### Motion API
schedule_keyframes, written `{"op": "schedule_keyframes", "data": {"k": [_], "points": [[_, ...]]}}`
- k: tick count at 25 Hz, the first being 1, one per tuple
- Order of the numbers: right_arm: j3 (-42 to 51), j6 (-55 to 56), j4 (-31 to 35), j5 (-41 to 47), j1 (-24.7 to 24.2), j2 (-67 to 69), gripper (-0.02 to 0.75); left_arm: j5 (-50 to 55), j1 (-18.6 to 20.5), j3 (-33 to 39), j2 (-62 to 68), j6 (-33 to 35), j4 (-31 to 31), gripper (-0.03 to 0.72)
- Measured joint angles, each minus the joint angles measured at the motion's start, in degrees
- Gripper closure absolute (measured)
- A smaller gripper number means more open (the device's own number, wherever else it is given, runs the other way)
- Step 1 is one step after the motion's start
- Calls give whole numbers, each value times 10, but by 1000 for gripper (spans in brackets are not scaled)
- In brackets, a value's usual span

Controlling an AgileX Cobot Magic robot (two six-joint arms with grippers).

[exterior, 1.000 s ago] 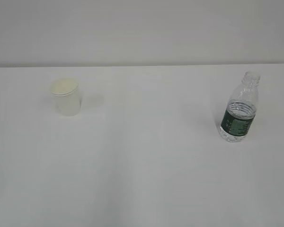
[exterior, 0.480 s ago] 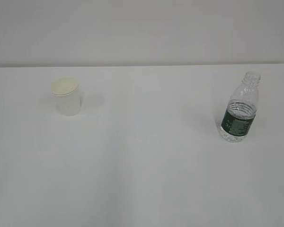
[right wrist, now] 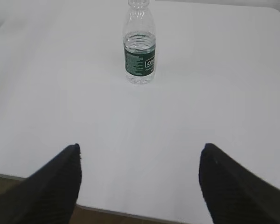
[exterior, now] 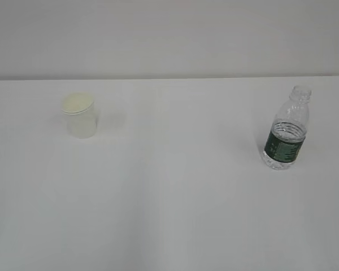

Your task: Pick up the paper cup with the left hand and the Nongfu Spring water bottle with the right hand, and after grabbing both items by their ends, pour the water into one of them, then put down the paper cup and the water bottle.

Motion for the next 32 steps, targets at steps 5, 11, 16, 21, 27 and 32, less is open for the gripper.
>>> {"op": "schedule_keyframes", "data": {"k": [5,11,16,21,27,32], "points": [[-12,0,0,-7,0,0,150,-1,0,0,20,0,-6,181],[-12,0,0,-36,0,34,150,-12,0,-4,53,0,-11,183],[-13,0,0,-70,0,74,150,-61,0,-27,78,0,-12,183],[-13,0,2,-117,0,113,150,-124,0,-28,107,0,-8,183],[-13,-1,3,-175,0,151,150,-181,0,-28,149,20,2,183],[-13,-2,4,-219,0,179,150,-211,0,-28,186,27,3,183]]}}
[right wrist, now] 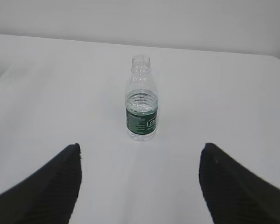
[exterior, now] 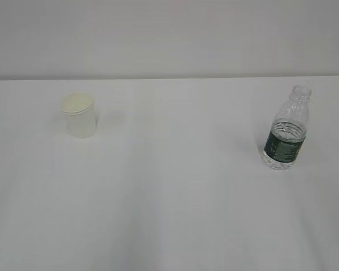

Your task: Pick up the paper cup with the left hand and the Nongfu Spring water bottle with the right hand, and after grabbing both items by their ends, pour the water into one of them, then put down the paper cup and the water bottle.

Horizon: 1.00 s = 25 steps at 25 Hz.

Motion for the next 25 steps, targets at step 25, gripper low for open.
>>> {"op": "schedule_keyframes", "data": {"k": [25], "points": [[6,-35,0,-171,0,154,150,-181,0,0,222,16,0,182]]}}
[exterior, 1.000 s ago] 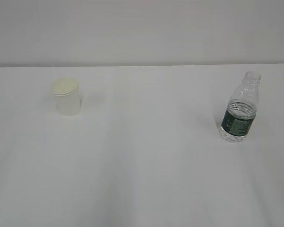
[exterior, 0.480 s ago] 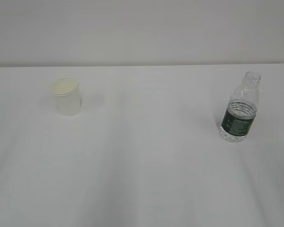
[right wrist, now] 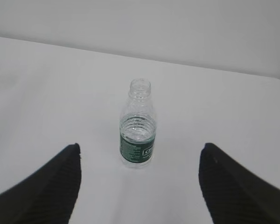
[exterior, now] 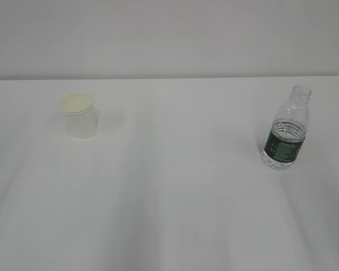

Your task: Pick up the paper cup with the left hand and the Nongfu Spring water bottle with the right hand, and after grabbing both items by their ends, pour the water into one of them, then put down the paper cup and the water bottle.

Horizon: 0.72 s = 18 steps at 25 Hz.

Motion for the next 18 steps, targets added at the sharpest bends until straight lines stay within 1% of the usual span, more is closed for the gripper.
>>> {"op": "schedule_keyframes", "data": {"k": [5,13,18], "points": [[0,-1,-7,-30,0,35,150,-37,-2,0,57,0,0,182],[16,-2,-11,-121,0,105,150,-98,-17,0,137,0,-12,182],[18,-2,-7,-144,0,128,150,-134,-17,0,216,0,-12,179]]}}
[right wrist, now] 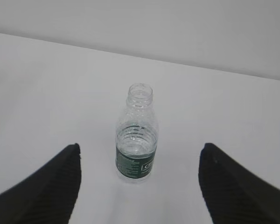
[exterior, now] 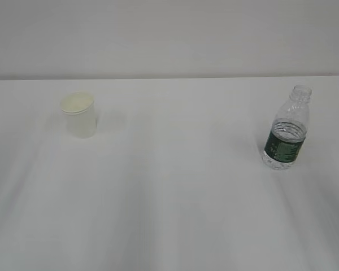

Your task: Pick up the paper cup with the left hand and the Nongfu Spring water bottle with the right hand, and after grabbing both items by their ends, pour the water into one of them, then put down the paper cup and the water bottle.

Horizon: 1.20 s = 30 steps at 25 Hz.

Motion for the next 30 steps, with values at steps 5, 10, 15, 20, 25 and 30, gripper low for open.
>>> {"op": "schedule_keyframes", "data": {"k": [5,10,15,20,25,30], "points": [[2,0,1,-38,0,19,150,-39,0,0,66,0,-10,179],[23,1,10,-89,0,55,150,-77,0,0,113,0,-20,179],[40,16,14,-139,0,89,150,-129,-1,12,128,0,-16,179],[54,23,14,-163,0,99,150,-260,-44,91,130,0,-11,196],[60,28,14,-182,0,104,150,-319,-97,124,130,0,-1,205],[89,52,15,-222,0,113,150,-332,-118,129,130,-3,4,205]]}}
